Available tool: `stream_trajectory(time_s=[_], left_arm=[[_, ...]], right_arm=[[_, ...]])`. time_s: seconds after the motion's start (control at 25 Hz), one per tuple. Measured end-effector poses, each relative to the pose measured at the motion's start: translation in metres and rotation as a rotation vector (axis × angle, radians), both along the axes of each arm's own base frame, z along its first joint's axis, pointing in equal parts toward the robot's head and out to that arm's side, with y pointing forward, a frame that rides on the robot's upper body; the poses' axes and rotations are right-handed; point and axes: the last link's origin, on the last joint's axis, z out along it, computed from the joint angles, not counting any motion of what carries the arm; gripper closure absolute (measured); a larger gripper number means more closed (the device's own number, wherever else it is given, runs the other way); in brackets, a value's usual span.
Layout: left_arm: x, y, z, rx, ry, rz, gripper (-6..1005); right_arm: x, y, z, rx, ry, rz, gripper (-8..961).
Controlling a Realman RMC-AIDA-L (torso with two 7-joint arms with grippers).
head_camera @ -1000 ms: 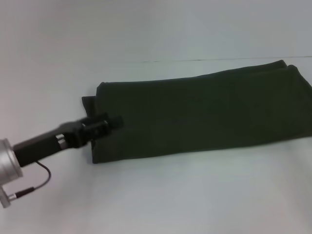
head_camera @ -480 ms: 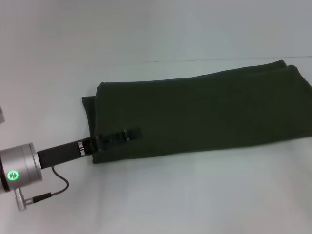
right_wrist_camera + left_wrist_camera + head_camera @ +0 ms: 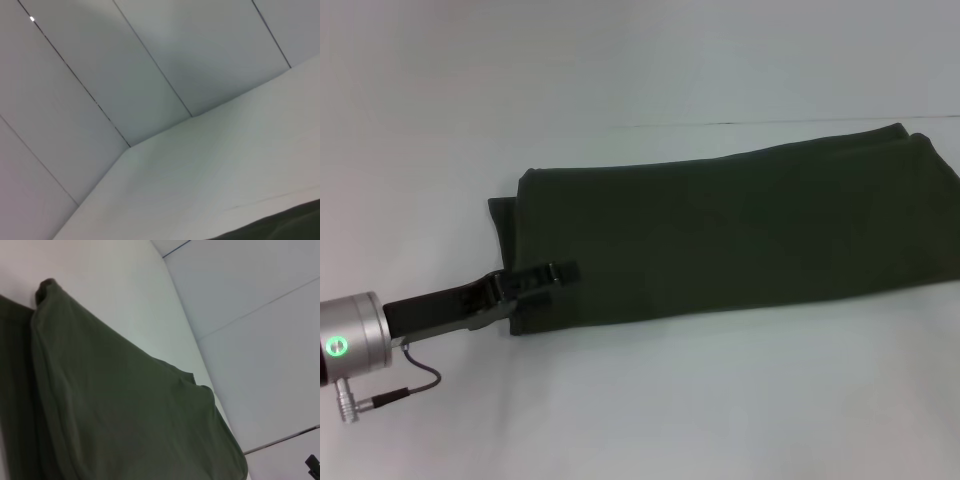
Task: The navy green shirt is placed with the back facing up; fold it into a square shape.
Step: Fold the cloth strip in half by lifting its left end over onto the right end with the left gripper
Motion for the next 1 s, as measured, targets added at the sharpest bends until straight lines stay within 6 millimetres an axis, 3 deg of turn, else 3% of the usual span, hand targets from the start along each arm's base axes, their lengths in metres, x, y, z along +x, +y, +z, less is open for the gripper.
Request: stream_trajectory(time_s=[0.28,1.0], left_arm=[[-0.002,-0.001,0.006,-0.03,-0.01,0.022,111],[-0.006,-0.006,-0.016,-0.17,0.019,0.11,112]], right_arm=[[-0.003,0.006,0.003,0.004,0.005,0.002,54],[-0.006,0.009,0.007,0.003,-0.01,0.02,53]])
